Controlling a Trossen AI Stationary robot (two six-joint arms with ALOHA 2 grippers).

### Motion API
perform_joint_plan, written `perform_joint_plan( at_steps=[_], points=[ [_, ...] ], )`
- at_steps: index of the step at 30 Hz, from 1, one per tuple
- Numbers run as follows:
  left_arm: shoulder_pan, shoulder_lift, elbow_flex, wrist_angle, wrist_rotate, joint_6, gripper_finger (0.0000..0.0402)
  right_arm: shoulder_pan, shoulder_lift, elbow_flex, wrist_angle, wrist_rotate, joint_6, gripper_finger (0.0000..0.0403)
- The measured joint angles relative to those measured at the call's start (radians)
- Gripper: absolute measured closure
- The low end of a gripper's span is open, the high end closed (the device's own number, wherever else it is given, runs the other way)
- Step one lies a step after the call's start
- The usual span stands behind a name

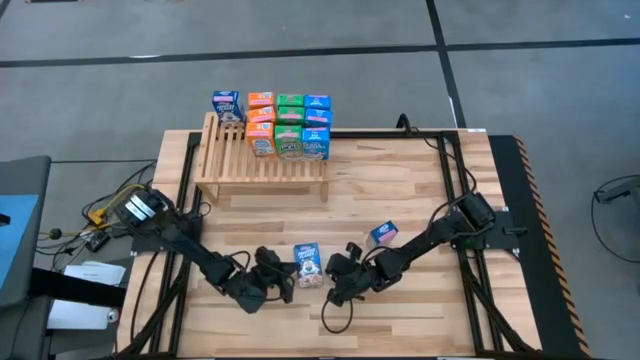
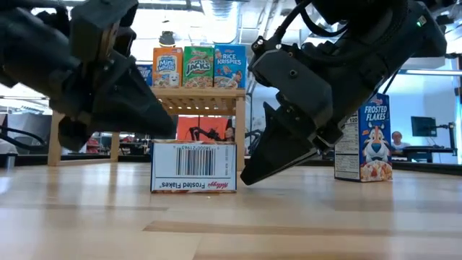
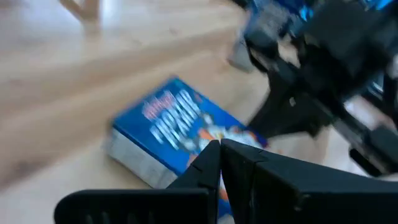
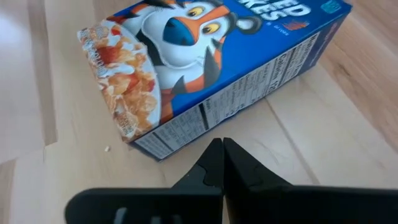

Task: Stack cereal on shelf
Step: Put the left blue cereal on the shelf

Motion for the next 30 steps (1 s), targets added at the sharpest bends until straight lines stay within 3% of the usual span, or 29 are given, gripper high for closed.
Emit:
perform_joint_plan(
  at_steps=[11, 21, 30],
  points=[
    [0.005, 0.057, 0.0, 0.03, 0.047, -0.001, 0.0401, 0.0, -0.001, 0.001, 0.002, -0.017, -0.009, 0.0387],
    [-0.041, 0.057, 0.0, -0.084, 0.014, -0.165, 0.0401, 0.0, -0.002, 0.001, 0.003, -0.018, -0.03, 0.0379],
    [-0.028, 0.056, 0.0, -0.094, 0.033, -0.121, 0.0401, -0.032, -0.002, 0.0, 0.101, -0.03, -0.122, 0.0379]
  ],
)
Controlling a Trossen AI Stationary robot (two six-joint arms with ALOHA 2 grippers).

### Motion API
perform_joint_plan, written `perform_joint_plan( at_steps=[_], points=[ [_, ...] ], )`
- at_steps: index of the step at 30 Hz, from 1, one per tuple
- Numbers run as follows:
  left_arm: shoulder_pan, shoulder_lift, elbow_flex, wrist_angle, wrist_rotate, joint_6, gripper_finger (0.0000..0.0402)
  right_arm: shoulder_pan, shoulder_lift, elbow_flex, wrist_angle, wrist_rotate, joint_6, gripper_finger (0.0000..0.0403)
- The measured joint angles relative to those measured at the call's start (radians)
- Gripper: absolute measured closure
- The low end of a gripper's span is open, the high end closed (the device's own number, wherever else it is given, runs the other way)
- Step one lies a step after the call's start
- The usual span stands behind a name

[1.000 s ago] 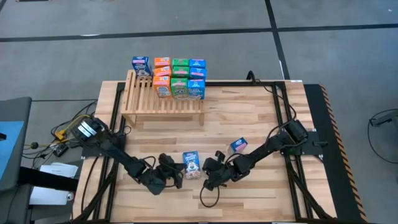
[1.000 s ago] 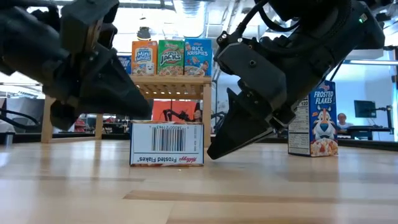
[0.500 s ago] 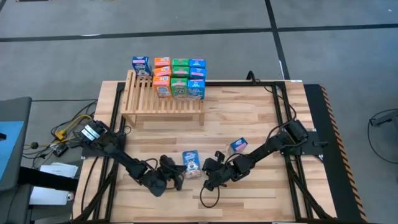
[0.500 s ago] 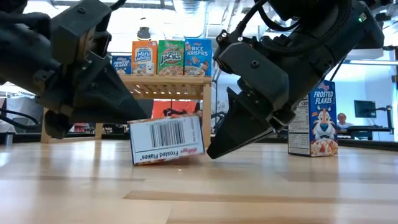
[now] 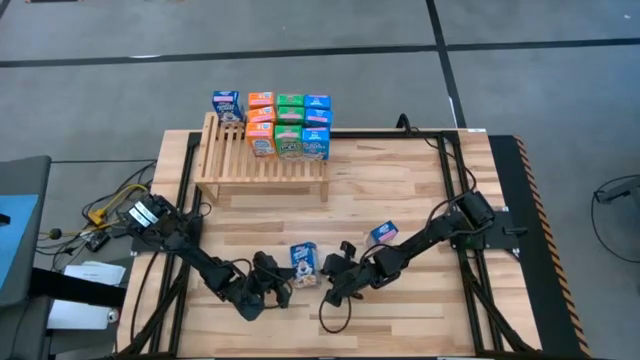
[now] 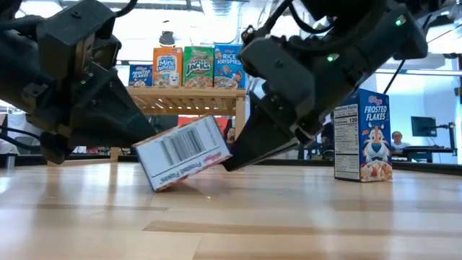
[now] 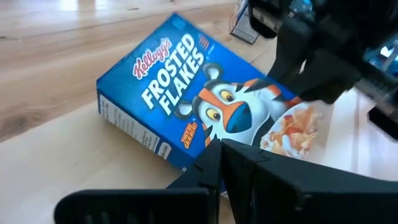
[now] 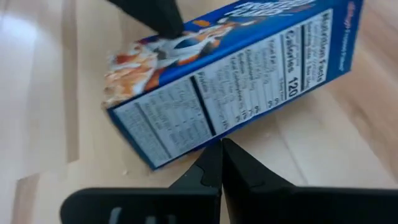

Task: Stack cereal on shelf
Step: Put the left blue cereal on the shelf

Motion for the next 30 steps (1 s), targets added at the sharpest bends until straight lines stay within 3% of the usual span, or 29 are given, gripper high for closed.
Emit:
perform_joint_plan(
  at_steps=[12, 24, 30],
  points=[
    [0.002, 0.002, 0.0, -0.054, 0.024, -0.023, 0.0401, -0.027, -0.002, 0.003, 0.098, -0.018, -0.064, 0.0379],
    [0.002, -0.008, -0.001, -0.033, 0.022, -0.011, 0.0401, -0.028, -0.003, 0.003, 0.064, -0.063, -0.033, 0.0376],
    [0.014, -0.119, -0.001, -0.126, 0.071, 0.114, 0.0395, -0.028, -0.003, 0.041, -0.085, -0.126, 0.018, 0.0326]
  ],
)
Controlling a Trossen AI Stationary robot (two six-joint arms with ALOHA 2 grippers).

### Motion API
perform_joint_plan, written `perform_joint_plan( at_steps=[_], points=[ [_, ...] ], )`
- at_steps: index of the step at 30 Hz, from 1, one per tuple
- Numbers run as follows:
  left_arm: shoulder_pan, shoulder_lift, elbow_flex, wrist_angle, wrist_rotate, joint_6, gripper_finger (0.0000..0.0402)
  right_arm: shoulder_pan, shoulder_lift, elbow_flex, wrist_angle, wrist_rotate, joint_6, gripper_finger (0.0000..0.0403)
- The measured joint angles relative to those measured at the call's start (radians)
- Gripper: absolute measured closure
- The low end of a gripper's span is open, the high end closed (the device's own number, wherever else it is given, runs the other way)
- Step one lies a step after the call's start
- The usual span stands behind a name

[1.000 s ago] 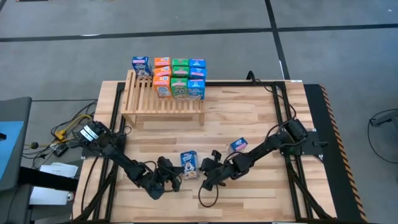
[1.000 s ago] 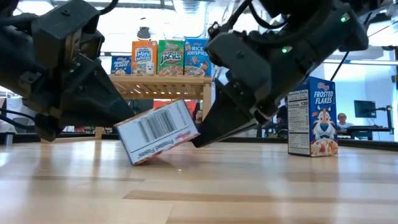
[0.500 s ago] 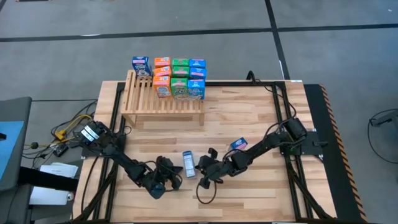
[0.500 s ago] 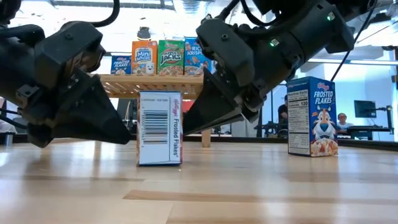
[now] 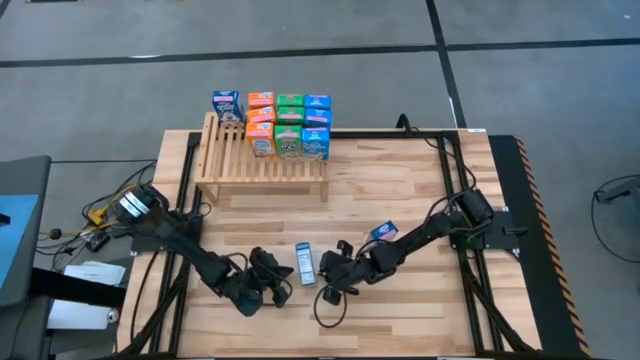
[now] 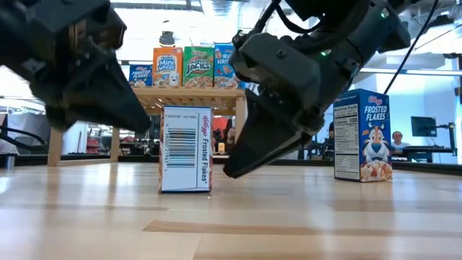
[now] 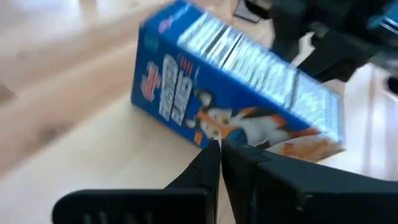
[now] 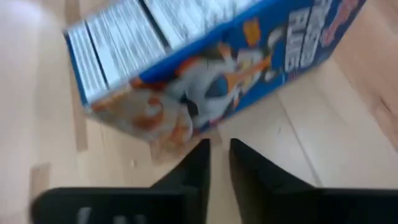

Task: Stack cereal on shelf
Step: Put the left blue cereal on the shelf

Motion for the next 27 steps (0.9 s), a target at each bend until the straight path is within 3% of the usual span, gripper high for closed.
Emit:
perform_joint_plan(
  at_steps=[6, 14, 20, 27],
  points=[
    [0.017, -0.153, 0.0, -0.152, 0.035, 0.137, 0.0333, 0.0, -0.001, 0.064, -0.163, -0.109, -0.005, 0.0229],
    [0.068, -0.288, 0.0, -0.254, 0.245, 0.263, 0.0211, 0.001, -0.103, 0.199, -0.513, -0.154, 0.034, 0.0103],
    [0.081, -0.406, 0.001, -0.41, 0.282, 0.324, 0.0158, 0.0, -0.146, 0.3, -0.592, -0.123, 0.199, 0.0084],
    [0.081, -0.547, 0.0, -0.635, 0.279, 0.402, 0.0131, -0.029, 0.024, 0.485, -0.614, -0.058, 0.357, 0.0083]
  ],
)
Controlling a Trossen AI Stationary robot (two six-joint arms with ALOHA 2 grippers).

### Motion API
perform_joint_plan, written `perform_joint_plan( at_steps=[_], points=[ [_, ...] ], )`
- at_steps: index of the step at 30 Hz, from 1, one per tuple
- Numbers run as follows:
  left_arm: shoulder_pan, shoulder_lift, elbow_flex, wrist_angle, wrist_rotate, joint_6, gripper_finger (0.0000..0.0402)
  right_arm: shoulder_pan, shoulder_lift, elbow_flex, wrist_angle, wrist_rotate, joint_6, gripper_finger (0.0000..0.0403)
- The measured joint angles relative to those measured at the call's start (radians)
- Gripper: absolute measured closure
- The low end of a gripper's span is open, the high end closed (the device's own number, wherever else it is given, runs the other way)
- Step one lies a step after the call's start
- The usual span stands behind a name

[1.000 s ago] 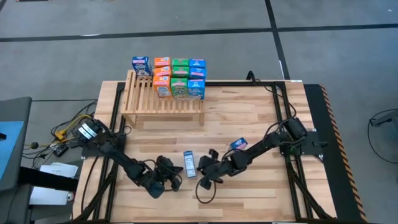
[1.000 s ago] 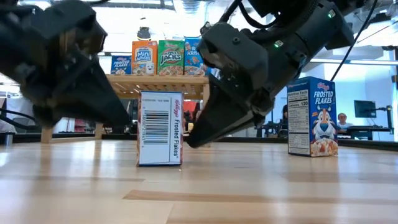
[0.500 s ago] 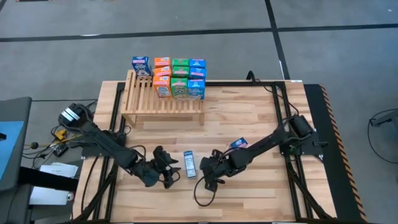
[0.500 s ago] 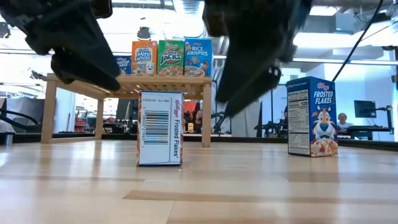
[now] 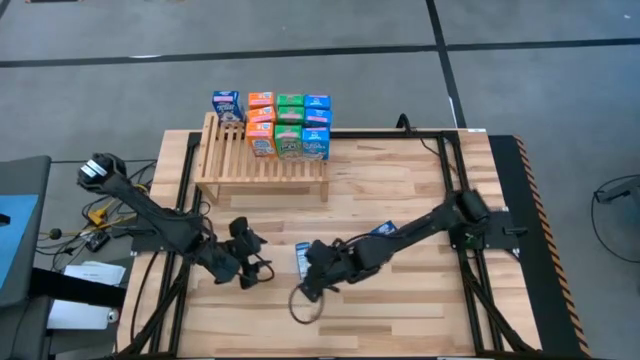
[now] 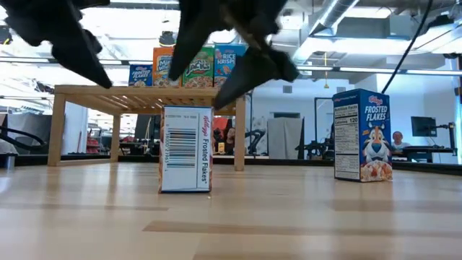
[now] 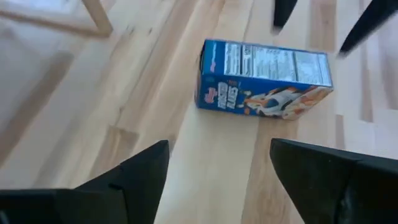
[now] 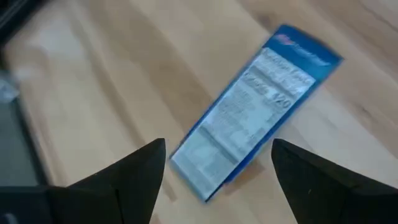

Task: Stack cereal on shelf
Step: Put the left blue cereal on the shelf

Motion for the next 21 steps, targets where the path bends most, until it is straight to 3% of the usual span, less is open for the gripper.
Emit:
perform_joint_plan(
  at_steps=[9, 14, 21],
  points=[
    [-0.026, -0.123, 0.0, -0.225, 0.012, 0.076, 0.0129, -0.042, 0.204, 0.31, -0.244, 0.096, 0.161, 0.0083],
    [-0.036, -0.17, 0.0, -0.298, 0.007, 0.106, 0.0129, -0.041, 0.271, 0.43, -0.213, 0.095, 0.168, 0.0083],
    [-0.038, -0.181, 0.0, -0.339, 0.009, 0.106, 0.0129, -0.043, 0.273, 0.433, -0.243, 0.122, 0.193, 0.0083]
  ],
)
